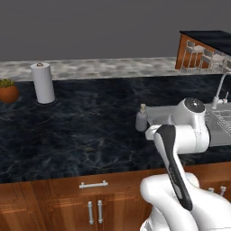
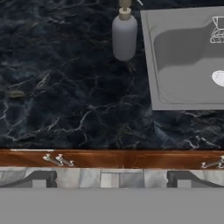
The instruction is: Restock the sink supplies by placing the sponge and soap dispenser on the counter and next to the sink. Make sure the soap dispenser is upright.
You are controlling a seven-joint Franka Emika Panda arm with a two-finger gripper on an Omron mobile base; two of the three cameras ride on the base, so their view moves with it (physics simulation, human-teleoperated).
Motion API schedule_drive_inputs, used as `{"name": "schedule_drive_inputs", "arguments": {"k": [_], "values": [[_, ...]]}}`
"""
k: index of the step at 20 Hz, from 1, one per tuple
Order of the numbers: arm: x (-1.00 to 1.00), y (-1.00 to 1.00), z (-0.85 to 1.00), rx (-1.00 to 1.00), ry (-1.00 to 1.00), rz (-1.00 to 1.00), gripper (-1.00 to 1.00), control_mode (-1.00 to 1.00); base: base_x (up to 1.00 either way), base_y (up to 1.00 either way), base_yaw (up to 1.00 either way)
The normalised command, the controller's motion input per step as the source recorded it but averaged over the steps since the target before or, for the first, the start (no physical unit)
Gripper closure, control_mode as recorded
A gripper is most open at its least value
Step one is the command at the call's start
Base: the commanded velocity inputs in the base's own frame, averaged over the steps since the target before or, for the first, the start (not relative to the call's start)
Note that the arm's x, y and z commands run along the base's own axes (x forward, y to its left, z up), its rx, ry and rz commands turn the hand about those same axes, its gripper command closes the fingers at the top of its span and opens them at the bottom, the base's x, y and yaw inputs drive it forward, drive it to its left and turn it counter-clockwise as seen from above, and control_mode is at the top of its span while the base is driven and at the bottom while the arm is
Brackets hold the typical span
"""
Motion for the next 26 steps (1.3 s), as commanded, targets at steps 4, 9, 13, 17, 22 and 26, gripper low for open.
{"name": "schedule_drive_inputs", "arguments": {"k": [4, 9, 13, 17, 22, 26], "values": [[-0.09, 0.03, -0.25, 0.00, 0.00, 0.00, -1.00, -1.00, 0.00, 0.00, 0.00], [-0.10, 0.18, -0.15, -0.03, 0.00, 0.05, -1.00, 1.00, -0.49, 0.37, 0.22], [0.00, 0.00, 0.00, 0.00, 0.00, 0.00, -1.00, 1.00, -0.82, 0.59, 0.54], [0.00, 0.00, 0.00, 0.00, 0.00, 0.00, -1.00, 1.00, -0.45, 0.54, 0.67], [0.00, 0.00, 0.00, 0.00, 0.00, 0.00, -1.00, 1.00, -0.48, 0.09, 0.75], [0.00, 0.00, 0.00, 0.00, 0.00, 0.00, -1.00, 1.00, -0.71, 0.00, 0.68]]}}
